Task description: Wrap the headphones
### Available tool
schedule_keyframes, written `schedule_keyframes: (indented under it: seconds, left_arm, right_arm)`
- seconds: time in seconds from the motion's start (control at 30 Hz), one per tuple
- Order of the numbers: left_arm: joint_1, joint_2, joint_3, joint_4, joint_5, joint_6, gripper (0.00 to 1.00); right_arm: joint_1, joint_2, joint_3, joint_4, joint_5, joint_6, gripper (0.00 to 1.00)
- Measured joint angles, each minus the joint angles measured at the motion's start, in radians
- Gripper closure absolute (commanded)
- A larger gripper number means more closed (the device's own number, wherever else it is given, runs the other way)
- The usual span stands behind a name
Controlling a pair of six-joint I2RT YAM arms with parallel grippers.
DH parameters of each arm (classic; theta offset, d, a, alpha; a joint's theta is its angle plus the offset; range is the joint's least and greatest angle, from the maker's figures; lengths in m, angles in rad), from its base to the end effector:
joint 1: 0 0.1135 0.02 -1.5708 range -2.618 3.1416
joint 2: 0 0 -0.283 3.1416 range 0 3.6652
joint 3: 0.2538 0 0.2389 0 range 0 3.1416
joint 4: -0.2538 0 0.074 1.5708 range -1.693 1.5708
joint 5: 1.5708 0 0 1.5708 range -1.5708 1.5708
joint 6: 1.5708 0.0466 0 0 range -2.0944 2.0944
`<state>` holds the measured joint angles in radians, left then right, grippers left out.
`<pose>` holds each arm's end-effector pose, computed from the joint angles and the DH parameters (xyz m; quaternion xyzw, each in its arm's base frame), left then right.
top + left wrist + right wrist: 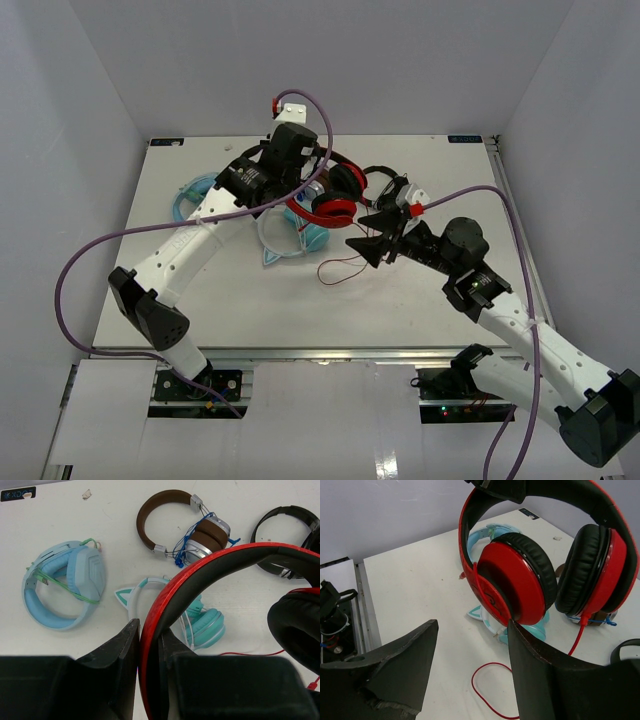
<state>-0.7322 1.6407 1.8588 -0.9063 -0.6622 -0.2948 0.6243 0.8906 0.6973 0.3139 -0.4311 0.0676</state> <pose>0.2706 -0.2047 0.4341 0.0500 0.8648 0.0576 0.4962 0.1476 0.1303 0.3620 -0.3319 0.5789 0.3814 0.6397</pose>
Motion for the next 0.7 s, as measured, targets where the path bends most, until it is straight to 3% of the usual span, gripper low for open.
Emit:
schedule_keyframes:
  seconds: [0.7]
  left_arm:
    - [0.0, -0.123, -0.044, -0.014, 0.089, -0.002, 1.0]
  right_arm:
    - [0.0, -0.017, -0.05, 0.01, -0.004, -0.161, 0.38]
